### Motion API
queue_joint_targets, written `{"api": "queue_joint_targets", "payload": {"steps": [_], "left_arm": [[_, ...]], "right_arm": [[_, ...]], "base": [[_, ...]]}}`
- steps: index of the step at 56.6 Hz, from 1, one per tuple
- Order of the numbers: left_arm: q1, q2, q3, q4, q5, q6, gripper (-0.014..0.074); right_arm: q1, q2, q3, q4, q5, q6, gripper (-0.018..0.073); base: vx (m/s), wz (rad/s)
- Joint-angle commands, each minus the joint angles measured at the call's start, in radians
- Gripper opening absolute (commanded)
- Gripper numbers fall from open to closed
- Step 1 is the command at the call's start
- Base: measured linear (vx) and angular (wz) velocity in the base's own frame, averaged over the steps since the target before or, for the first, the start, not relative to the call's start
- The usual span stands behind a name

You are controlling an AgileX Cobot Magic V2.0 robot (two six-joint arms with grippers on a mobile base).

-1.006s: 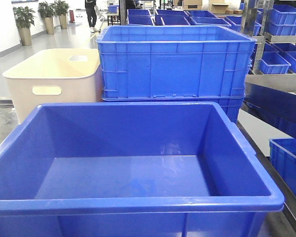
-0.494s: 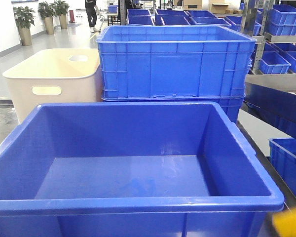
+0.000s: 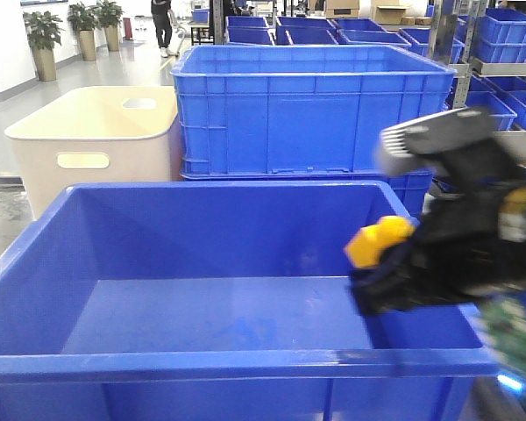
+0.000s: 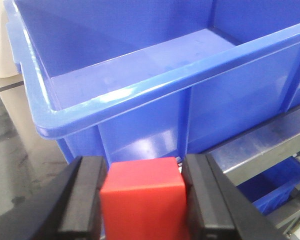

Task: Pick red and yellow blocks into blue bin
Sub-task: 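Move the right gripper over the blue bin and release the brick, then move the left gripper over the blue bin and release the cube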

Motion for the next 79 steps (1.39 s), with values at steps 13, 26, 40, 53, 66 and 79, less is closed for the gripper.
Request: {"api": "queue_joint_targets", "payload": {"steps": [13, 26, 40, 53, 66, 79], "left_arm": [[-0.002, 0.007, -0.025, -0.009, -0.081, -0.002, 0.0303], [-0.002, 0.007, -0.025, -0.009, -0.081, -0.002, 0.0303], [-0.002, 0.007, -0.025, -0.009, -0.081, -0.002, 0.0303], [-0.002, 0.007, -0.025, -0.009, -0.081, -0.002, 0.0303], [-0.002, 0.007, -0.025, -0.009, -0.081, -0.002, 0.0303], [-0.002, 0.007, -0.025, -0.009, -0.084, -0.002, 0.0303]], "right_arm": [[-0.002, 0.222, -0.166, -0.017, -0.082, -0.028, 0.033], [-0.002, 0.261, -0.17, -0.018, -0.103, -0.033, 0.0552], [-0.002, 0.191, -0.17, -0.033, -0.069, -0.033, 0.0595], [-0.002, -0.01, -0.078, -0.029, -0.108, -0.036, 0.0547], [-0.002, -0.265, 0.182, -0.047, -0.155, -0.041, 0.0527], [-0.002, -0.454, 0.366, -0.054, -0.168, -0.041, 0.0527]], "base": [[0.0, 0.0], [0.0, 0.0], [0.0, 0.0], [0.0, 0.0], [0.0, 0.0], [0.0, 0.0]]}}
